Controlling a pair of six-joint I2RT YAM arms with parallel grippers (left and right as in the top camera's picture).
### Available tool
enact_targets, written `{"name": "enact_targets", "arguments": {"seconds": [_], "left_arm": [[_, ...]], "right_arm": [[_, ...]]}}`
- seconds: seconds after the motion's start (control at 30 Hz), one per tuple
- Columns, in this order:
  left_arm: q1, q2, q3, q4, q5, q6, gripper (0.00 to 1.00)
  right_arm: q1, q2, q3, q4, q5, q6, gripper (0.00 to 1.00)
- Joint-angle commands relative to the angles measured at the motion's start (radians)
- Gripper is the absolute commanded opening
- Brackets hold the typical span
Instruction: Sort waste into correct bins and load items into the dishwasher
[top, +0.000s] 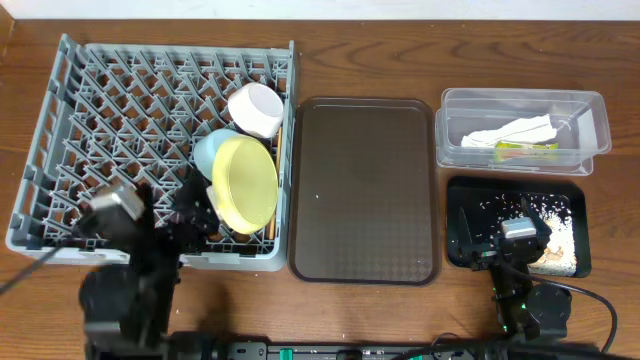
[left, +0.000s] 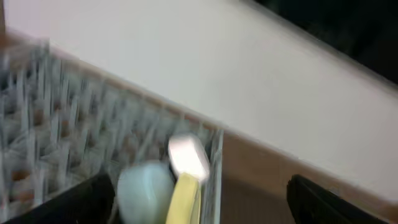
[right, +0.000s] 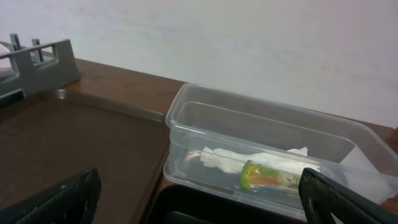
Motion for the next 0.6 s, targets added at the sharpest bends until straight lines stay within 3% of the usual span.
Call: {"name": "enact_targets", "arguments": {"seconds": [0.0,0.23,0.33,0.57], "left_arm": [[-0.005,-0.152,-0.145,0.132,-0.040,0.044,0.91],[-0.006,-0.372,-0.413,0.456,-0.039,0.044,0.91],[-0.014,-0.370,-0.476,0.561,-0.039,0.044,0.91],[-0.050,-0.370,-0.579,0.629,-0.040,0.044,0.91]], "right_arm": [[-0.002,-0.007,-0.002,-0.005,0.009,0.014,0.99],[-0.002,-0.007,-0.002,-0.005,0.009,0.014,0.99],[-0.002,-0.007,-0.002,-0.005,0.009,0.014,0.99],[-0.002,-0.007,-0.002,-0.005,0.009,0.014,0.99]]}}
